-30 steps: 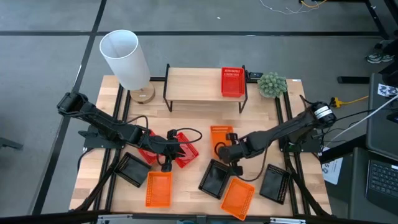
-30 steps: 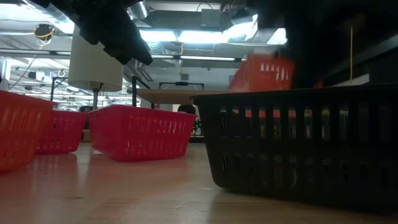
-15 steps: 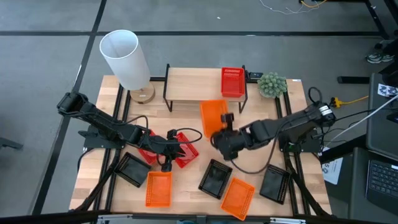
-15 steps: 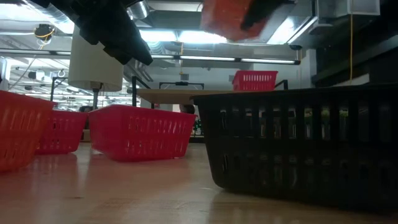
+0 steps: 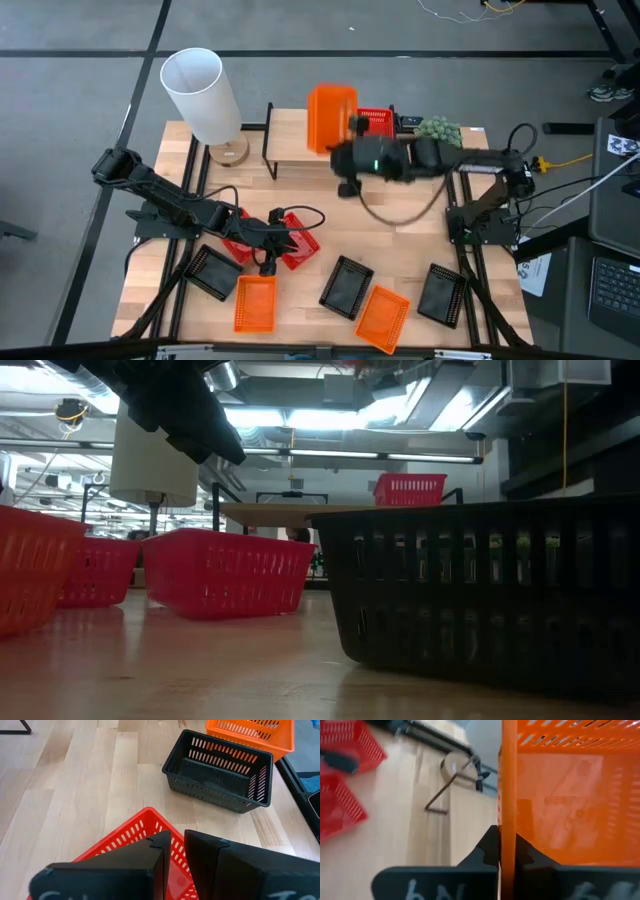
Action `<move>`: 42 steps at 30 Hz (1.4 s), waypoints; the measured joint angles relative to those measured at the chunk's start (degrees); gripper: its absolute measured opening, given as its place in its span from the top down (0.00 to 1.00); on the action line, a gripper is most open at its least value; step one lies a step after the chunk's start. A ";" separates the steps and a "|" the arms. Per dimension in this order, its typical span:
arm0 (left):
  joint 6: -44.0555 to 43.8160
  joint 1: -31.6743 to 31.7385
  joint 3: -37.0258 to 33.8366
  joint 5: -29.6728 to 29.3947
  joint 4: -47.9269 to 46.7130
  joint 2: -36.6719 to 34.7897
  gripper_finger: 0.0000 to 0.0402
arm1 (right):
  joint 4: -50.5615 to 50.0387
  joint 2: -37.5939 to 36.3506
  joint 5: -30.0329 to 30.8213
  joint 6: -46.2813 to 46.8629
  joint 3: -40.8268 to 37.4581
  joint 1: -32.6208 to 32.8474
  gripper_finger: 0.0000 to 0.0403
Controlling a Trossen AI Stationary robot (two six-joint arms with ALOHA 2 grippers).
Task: Stack baskets on shelf by color
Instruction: Put the top right orange basket on the shelf
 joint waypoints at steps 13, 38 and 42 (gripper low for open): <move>0.26 0.00 0.00 0.00 -0.04 0.00 0.88 | 0.21 8.48 -25.42 2.87 -1.49 -18.26 1.00; 2.58 -0.01 0.00 0.01 -0.04 0.00 0.88 | -13.91 15.87 -25.46 5.88 -1.51 -22.40 0.95; 2.58 -0.02 0.00 0.02 -0.04 0.00 0.88 | -14.98 15.85 -25.52 5.85 -1.51 -22.38 0.90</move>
